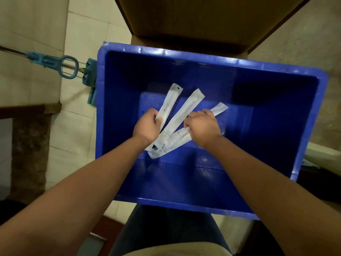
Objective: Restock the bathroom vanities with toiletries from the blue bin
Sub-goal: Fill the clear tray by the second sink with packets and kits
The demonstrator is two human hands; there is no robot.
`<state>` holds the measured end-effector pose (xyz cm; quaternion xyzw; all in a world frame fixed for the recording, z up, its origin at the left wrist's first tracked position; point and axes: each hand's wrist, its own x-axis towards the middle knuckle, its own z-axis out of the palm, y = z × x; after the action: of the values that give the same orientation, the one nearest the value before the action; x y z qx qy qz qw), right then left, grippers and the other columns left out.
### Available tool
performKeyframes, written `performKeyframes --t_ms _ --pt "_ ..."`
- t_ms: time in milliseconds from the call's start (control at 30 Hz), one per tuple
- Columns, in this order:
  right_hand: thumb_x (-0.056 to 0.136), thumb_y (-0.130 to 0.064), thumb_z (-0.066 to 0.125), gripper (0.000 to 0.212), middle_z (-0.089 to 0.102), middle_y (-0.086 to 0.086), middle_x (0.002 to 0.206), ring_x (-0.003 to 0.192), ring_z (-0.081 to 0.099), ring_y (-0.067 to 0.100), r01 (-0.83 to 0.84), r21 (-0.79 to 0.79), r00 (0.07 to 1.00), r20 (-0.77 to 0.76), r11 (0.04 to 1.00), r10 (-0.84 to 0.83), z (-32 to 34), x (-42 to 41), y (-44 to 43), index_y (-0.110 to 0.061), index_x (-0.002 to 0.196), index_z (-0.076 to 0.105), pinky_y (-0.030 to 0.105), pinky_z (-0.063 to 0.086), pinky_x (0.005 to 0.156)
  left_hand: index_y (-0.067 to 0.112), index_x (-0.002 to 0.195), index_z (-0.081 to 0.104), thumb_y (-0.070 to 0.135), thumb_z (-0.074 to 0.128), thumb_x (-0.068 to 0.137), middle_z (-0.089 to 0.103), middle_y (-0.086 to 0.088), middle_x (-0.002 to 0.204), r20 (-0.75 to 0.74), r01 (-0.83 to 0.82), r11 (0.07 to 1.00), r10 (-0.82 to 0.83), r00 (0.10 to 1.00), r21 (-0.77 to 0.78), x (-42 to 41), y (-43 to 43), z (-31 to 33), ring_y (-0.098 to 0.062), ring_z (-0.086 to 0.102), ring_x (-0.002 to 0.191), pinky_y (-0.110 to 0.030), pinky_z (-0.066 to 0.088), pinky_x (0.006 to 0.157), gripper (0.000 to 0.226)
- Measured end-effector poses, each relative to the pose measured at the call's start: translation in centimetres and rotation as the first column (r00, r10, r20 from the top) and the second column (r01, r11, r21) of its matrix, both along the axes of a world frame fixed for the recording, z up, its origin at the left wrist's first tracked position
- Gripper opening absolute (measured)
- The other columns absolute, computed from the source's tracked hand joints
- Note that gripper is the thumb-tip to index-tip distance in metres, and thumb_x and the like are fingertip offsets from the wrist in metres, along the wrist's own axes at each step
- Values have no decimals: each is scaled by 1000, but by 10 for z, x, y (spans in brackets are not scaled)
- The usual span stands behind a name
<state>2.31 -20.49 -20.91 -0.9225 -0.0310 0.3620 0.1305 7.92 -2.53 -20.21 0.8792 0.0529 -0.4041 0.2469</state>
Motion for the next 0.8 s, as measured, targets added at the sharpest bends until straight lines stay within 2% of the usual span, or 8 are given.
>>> performKeyframes --t_ms 100,233,333,433,567,700,733,800 --pt "87 -5 55 27 49 -7 97 98 53 19 77 45 996 -53 996 -75 17 -5 -7 -27 101 61 36 22 115 12 98 52 21 45 98 64 -7 91 16 -2 1000 2 1000 -14 0 -1 16 -30 62 85 -40 49 70 11" --pt "94 -13 50 19 58 -2 104 94 58 23 175 106 984 -56 979 -170 47 -16 -10 -24 103 62 35 39 96 16 99 49 22 43 99 65 -6 94 -7 -47 997 47 999 -67 -3 -2 40 -28 64 87 -44 52 78 8" --pt "99 -21 44 19 58 1 110 98 57 26 276 130 960 -92 952 -266 72 -25 -7 -21 109 61 36 39 93 17 98 45 19 40 100 64 -7 93 4 -99 986 101 995 -130 -7 -2 62 -29 64 86 -44 52 80 6" --pt "99 -20 42 17 54 -1 109 100 56 26 428 149 902 -128 891 -412 100 -35 2 -21 108 56 35 38 87 16 99 44 14 38 99 54 0 82 14 -147 972 152 988 -182 -12 -2 90 -21 53 73 -33 44 64 6" --pt "96 -17 39 11 55 -1 87 79 52 23 684 237 729 -186 690 -659 138 -48 21 -20 94 50 35 41 71 18 81 41 14 30 97 40 -4 65 -132 -304 897 276 952 -319 -20 4 131 -12 34 46 -20 28 39 20" --pt "97 -13 36 24 44 2 71 64 39 19 815 402 522 -195 418 -830 180 -58 43 -14 74 40 33 35 62 15 90 46 44 31 101 38 1 62 -283 -426 806 331 900 -411 -25 13 181 -7 25 39 -19 22 37 34" --pt "97 -12 36 28 41 3 68 63 37 19 822 454 473 -208 344 -856 192 -60 48 -15 69 36 32 33 61 16 89 47 46 35 100 40 2 61 -302 -451 788 347 888 -420 -27 15 192 -7 25 39 -20 21 38 35" --pt "96 -11 35 28 38 5 68 64 35 19 825 530 381 -267 196 -885 215 -63 56 -16 68 35 33 31 61 15 86 48 38 45 98 42 1 64 -325 -476 766 360 875 -432 -30 20 214 -8 25 40 -20 21 40 26"
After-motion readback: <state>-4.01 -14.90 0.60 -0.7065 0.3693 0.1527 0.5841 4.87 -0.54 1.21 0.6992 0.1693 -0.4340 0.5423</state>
